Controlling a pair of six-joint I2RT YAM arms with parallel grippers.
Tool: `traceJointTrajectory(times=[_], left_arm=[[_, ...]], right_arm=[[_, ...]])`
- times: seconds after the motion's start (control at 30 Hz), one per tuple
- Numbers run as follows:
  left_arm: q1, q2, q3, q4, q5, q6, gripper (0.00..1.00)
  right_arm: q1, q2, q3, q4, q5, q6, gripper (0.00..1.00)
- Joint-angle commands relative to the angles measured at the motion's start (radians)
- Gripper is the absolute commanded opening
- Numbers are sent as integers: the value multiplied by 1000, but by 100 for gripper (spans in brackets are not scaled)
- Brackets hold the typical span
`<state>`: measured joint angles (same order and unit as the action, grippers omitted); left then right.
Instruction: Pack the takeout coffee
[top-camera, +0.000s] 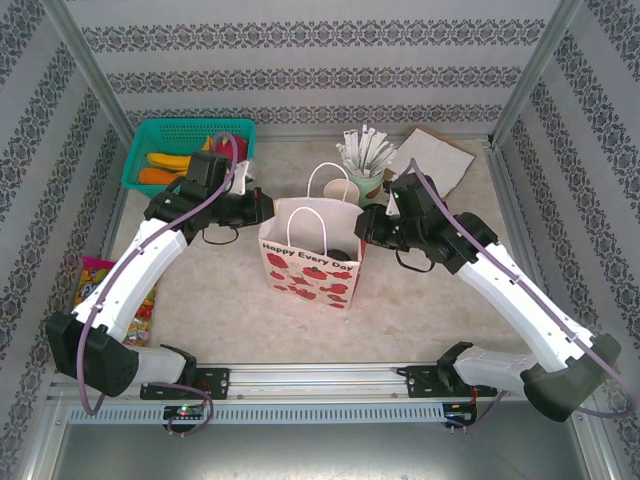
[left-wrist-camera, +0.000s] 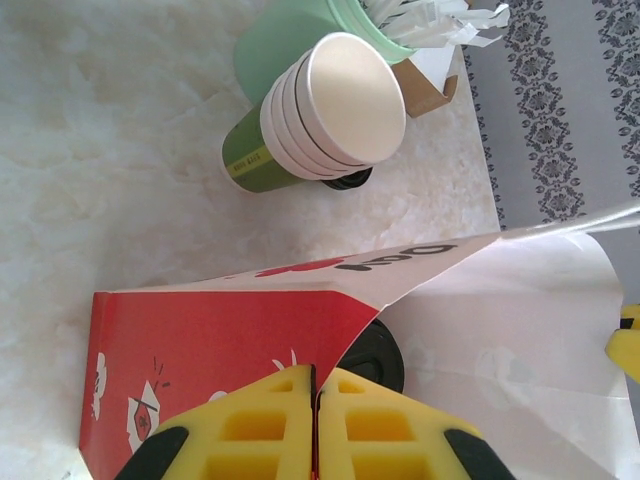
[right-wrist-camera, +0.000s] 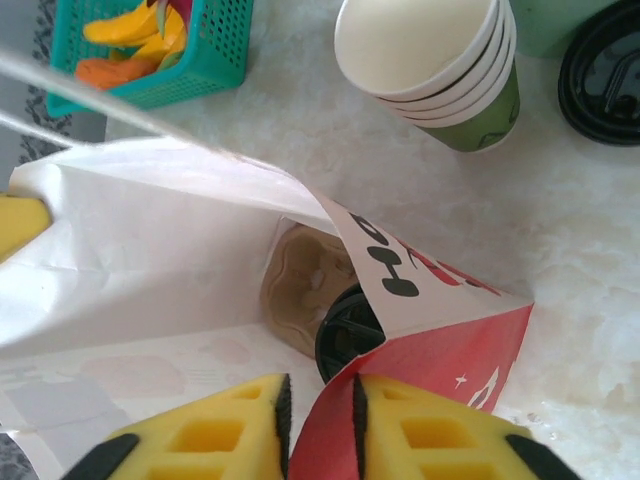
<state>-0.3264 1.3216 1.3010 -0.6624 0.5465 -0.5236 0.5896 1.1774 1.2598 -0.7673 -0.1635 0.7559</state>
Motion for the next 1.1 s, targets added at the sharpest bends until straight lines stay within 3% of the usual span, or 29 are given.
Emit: traceJointTrajectory(times=[0.0, 0.3, 0.47, 0.87, 1.07], left_arm=[[-7, -45, -11, 44, -6, -46, 8], [-4, -73, -10, 4, -187, -70, 12], [1, -85, -16, 8, -316, -86, 13], [22, -52, 1, -11, -347, -84, 16], [34, -42, 39, -61, -322, -43, 17]], right_arm=[[-19, 30, 57, -48, -28, -86, 21], [-45, 170, 218, -88, -29, -240, 13], [-71, 259, 292, -40, -63, -249, 16], [-88, 409, 421, -81, -87, -292, 17], [-89, 395, 447, -102, -80, -292, 31]])
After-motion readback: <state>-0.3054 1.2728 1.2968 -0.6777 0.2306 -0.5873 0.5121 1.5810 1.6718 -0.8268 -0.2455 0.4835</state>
